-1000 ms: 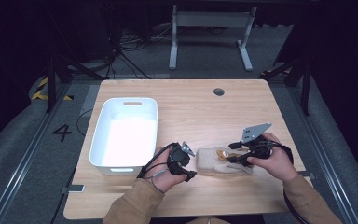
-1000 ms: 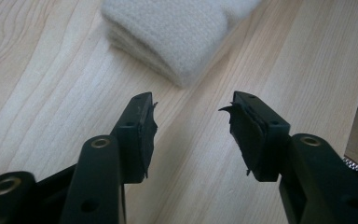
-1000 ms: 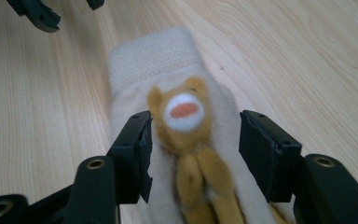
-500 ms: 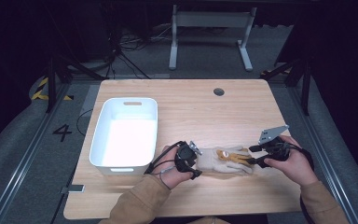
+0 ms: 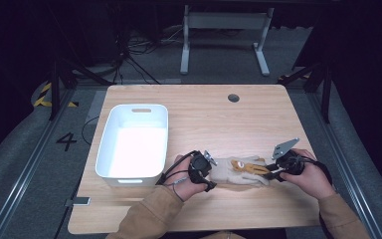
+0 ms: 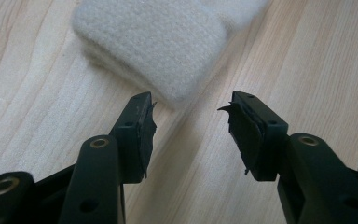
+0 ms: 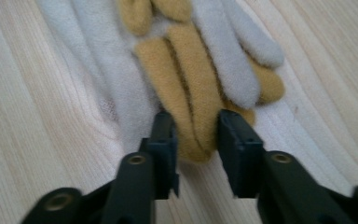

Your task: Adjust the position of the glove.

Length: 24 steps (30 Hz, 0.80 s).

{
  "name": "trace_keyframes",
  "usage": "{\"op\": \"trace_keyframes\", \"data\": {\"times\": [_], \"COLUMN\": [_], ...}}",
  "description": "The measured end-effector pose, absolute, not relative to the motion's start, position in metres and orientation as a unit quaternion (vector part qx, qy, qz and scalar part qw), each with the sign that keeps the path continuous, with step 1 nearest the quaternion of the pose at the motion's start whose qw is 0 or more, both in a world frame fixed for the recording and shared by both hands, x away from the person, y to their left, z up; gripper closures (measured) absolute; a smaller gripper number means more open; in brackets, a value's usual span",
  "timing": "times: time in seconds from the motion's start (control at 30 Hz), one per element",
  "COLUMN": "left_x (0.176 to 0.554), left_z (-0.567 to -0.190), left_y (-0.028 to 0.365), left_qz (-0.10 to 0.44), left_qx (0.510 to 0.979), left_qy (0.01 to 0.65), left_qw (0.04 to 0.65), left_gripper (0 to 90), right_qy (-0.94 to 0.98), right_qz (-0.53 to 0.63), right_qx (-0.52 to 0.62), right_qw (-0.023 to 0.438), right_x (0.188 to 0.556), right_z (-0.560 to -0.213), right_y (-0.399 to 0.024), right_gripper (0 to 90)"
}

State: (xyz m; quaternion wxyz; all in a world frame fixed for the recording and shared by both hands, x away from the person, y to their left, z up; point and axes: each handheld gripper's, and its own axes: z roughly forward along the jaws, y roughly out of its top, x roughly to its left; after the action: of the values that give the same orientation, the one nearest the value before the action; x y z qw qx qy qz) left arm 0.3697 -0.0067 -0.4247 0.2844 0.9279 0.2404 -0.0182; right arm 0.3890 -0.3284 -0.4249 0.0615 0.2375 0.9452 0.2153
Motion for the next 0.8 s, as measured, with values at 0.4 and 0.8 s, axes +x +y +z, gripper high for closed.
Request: {"op": "trace_keyframes", "data": {"times": [0.4,0.8], "left_x": [0.369,0.369], "left_z": [-0.429,-0.425], "left_y": [-0.011,-0.010], "left_qz": [-0.019,-0.023], "left_qx": [0.932,0.929], "left_qy": [0.230,0.230], "left_qw": [0.279,0.288], "left_gripper": [57.3,55.6], "right_qy": [0.937,0.932], "right_qz": [0.234,0.243], "right_qx": [0.222,0.232], "right_qw": [0.132,0.137], "right_x": [0.383,0.387], "right_z": [-0.401,-0.401], "right_y": [-0.327,-0.338], "right_gripper": [79.7,62.9]}}
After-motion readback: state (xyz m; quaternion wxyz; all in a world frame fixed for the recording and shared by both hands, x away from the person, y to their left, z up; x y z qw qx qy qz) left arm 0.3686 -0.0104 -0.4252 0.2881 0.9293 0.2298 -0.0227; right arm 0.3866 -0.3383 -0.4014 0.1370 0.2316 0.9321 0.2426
